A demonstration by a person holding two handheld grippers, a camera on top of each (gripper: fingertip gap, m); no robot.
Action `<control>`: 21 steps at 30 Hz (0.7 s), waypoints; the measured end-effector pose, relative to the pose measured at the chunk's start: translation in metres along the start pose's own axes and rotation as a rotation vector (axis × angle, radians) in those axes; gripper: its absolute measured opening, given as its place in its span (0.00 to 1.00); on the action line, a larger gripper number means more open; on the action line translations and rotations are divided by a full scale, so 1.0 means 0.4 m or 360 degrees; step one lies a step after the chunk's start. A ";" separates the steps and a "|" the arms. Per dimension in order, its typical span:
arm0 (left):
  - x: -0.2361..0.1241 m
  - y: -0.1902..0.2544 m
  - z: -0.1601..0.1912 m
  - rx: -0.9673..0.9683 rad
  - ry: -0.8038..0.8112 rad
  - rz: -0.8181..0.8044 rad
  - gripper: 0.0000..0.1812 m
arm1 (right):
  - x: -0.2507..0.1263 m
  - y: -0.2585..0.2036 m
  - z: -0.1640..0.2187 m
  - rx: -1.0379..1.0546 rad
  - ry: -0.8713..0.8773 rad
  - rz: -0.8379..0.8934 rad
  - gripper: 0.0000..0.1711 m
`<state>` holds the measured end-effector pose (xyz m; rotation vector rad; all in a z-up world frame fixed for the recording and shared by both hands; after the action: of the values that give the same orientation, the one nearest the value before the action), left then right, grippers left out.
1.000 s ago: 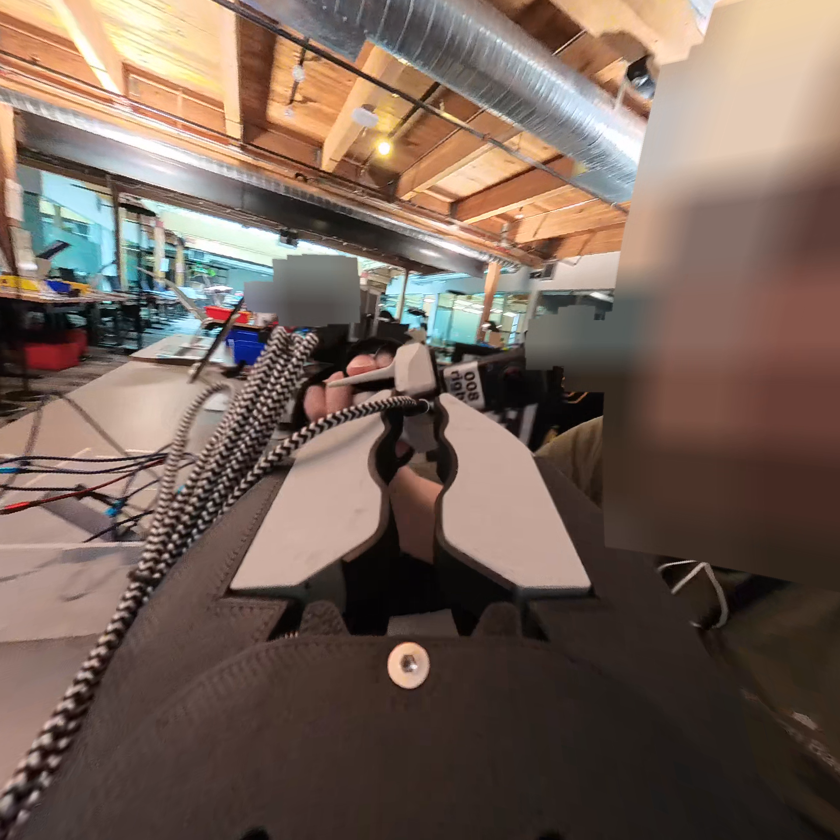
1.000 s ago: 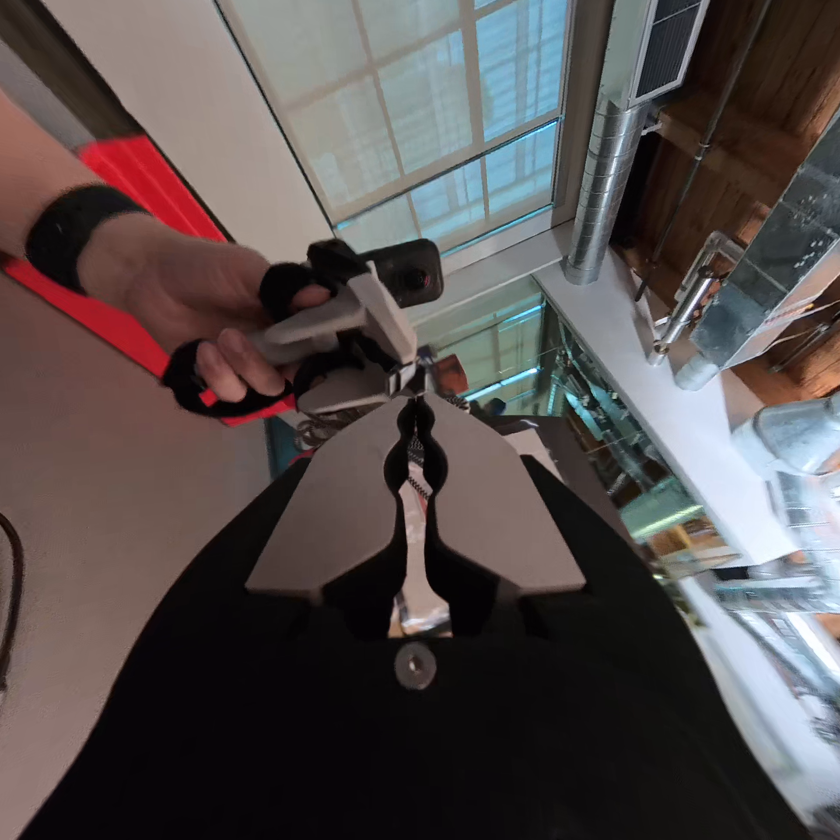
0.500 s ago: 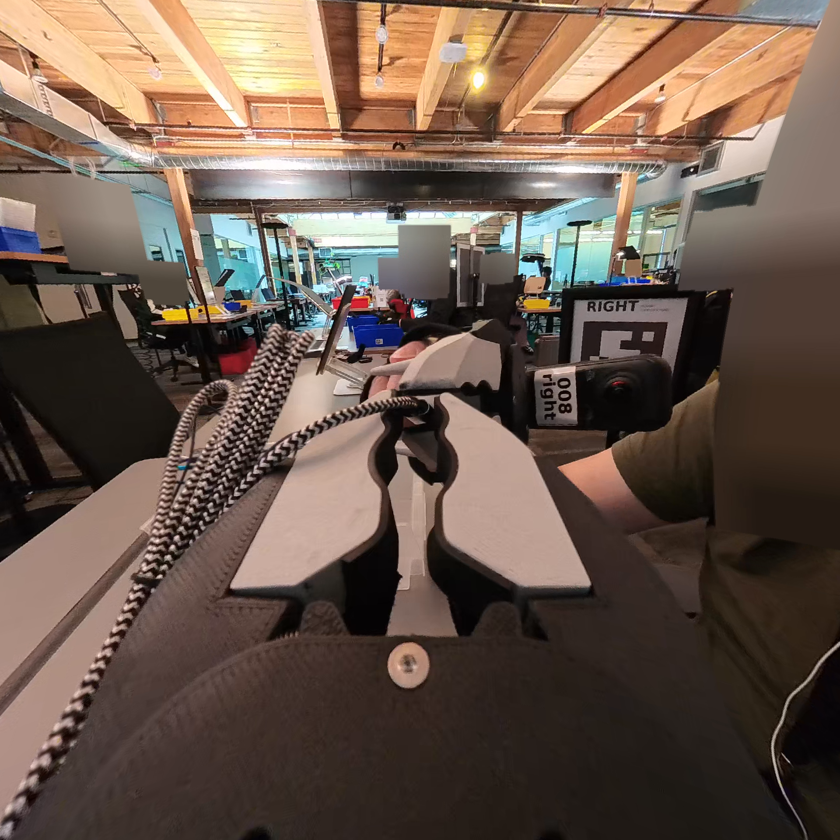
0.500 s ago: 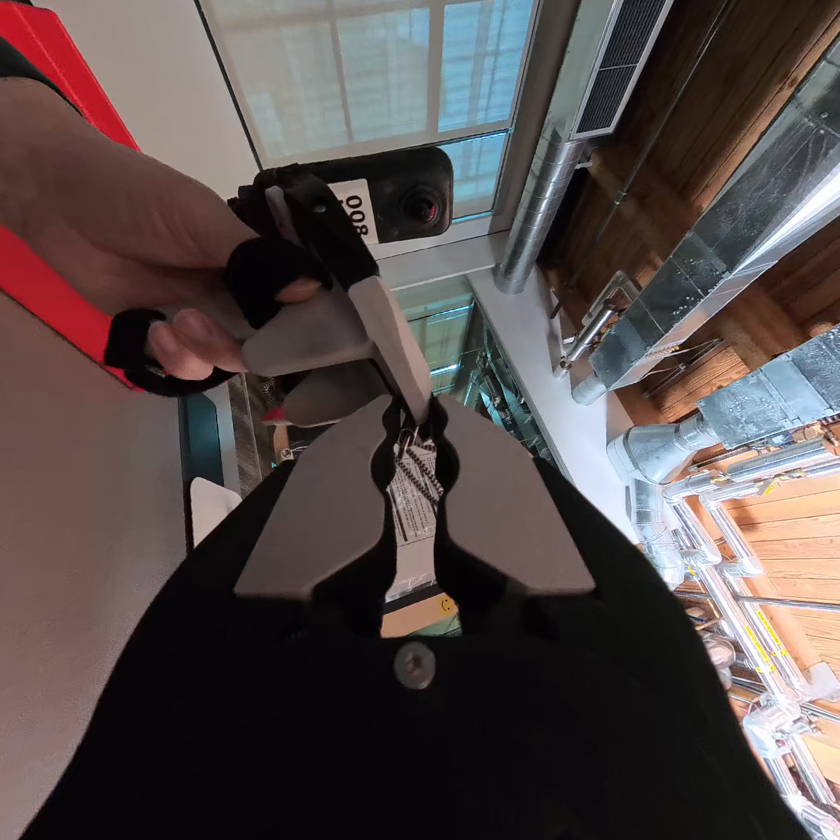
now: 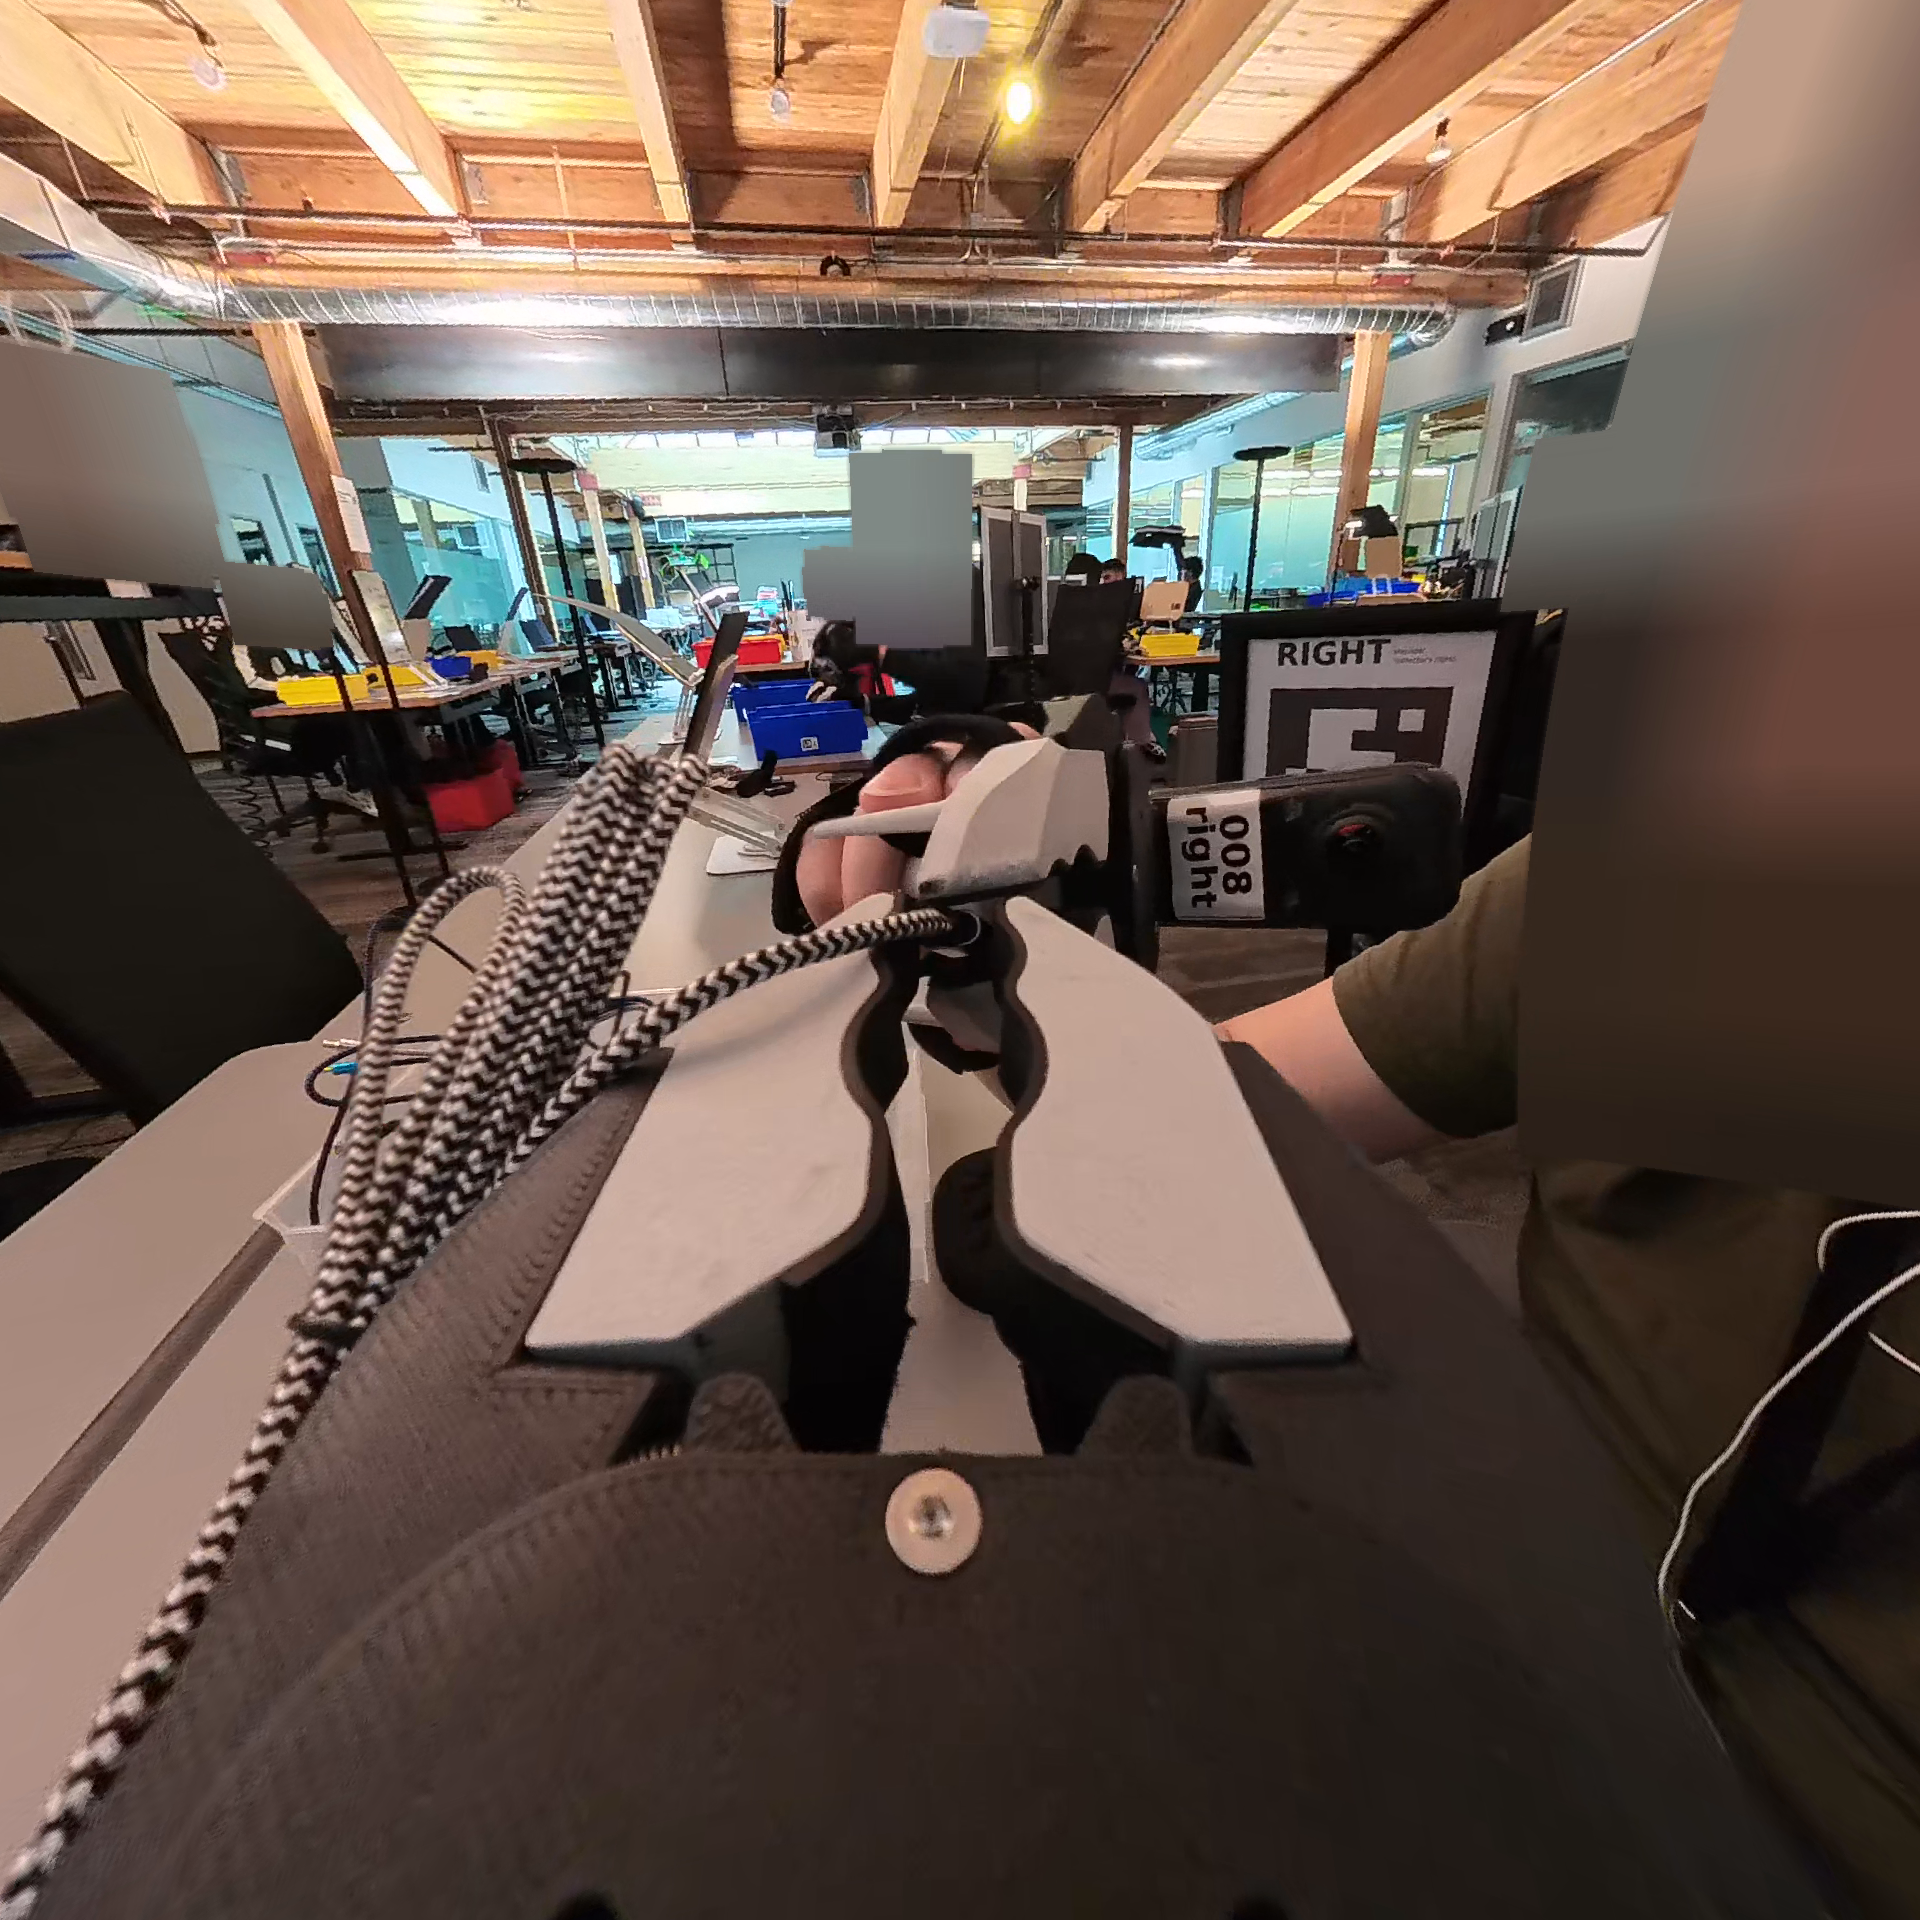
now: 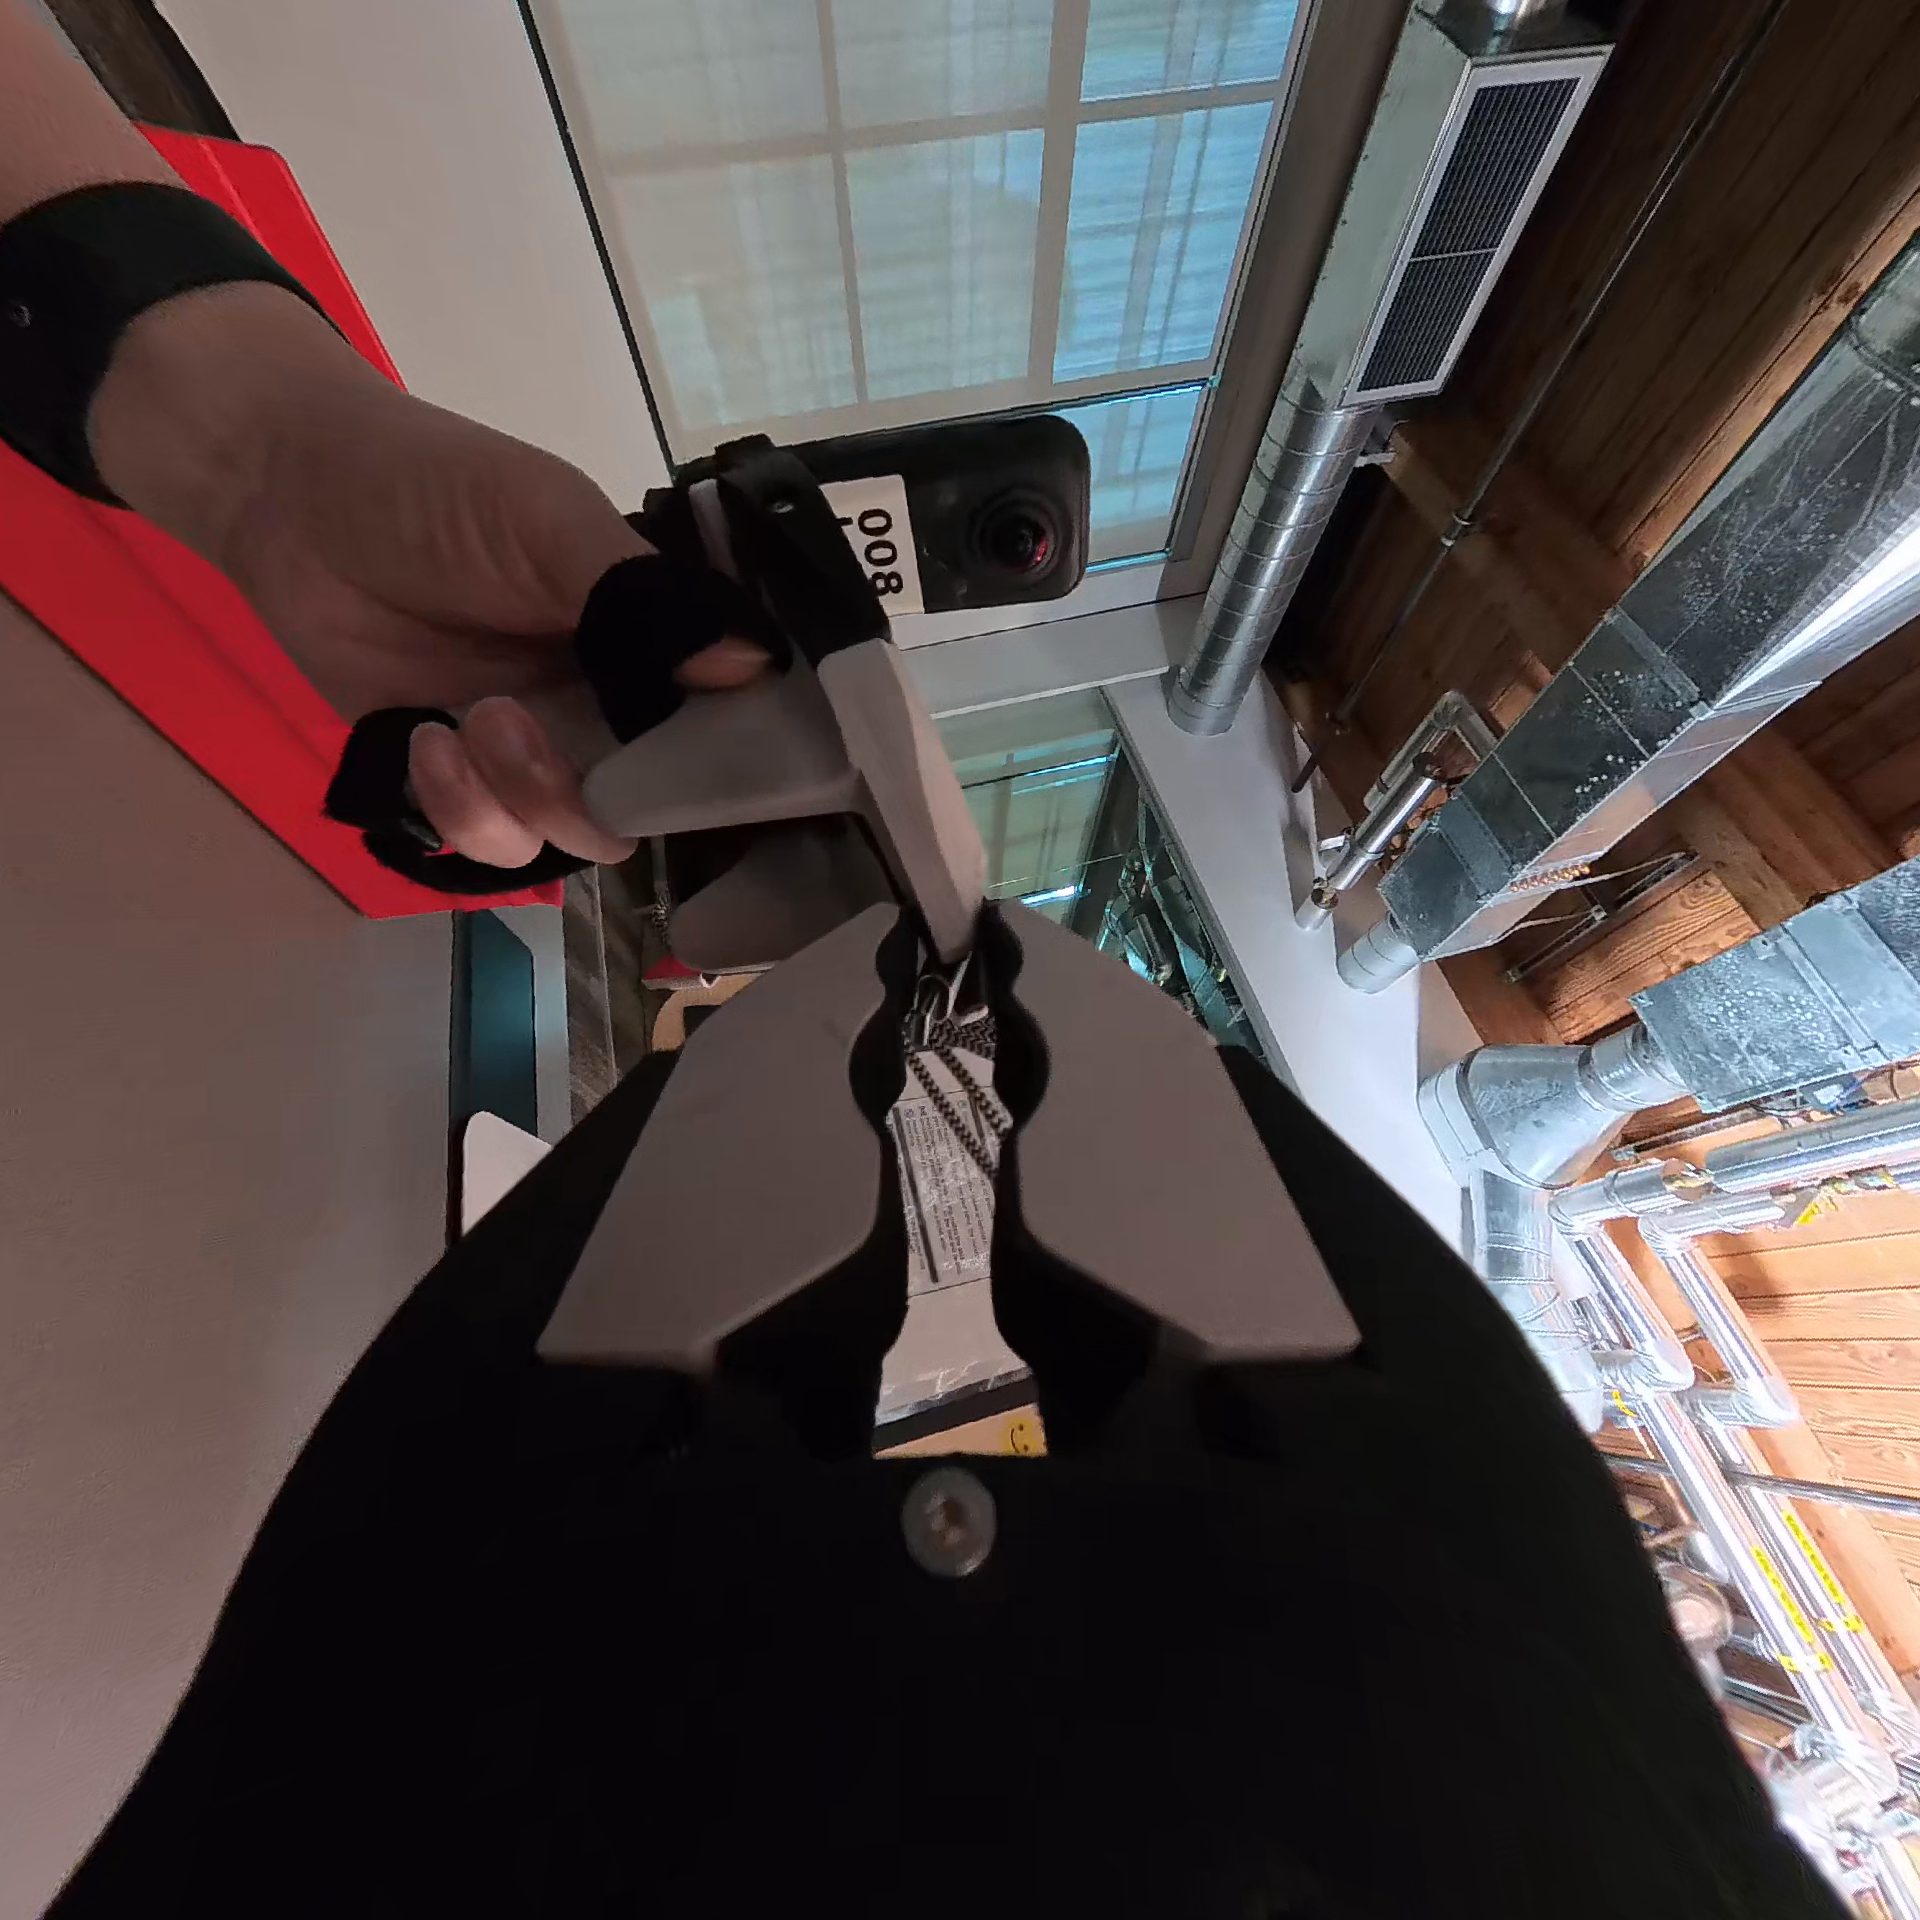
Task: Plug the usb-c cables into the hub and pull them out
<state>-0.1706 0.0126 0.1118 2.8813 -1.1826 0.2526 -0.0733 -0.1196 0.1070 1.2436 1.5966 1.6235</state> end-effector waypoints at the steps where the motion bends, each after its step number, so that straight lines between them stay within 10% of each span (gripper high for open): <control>1: 0.000 0.001 0.000 0.0004 0.0004 0.0001 0.07 | 0.000 0.000 -0.001 -0.0009 0.0000 0.0003 0.08; 21: 0.000 0.031 -0.002 -0.0028 0.0046 0.0292 0.17 | -0.039 0.056 -0.042 0.0177 0.0170 -0.0047 0.04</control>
<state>-0.1792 0.0038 0.1119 2.7457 -1.4379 0.2835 -0.0765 -0.1446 0.1272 1.2000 1.7839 1.6267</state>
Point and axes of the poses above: each gripper's, where its closed fingertips meet, x out along the fingers, z out of its underside, y = z × x across the jaws, the point moved 10 cm from there along -x, back along the fingers
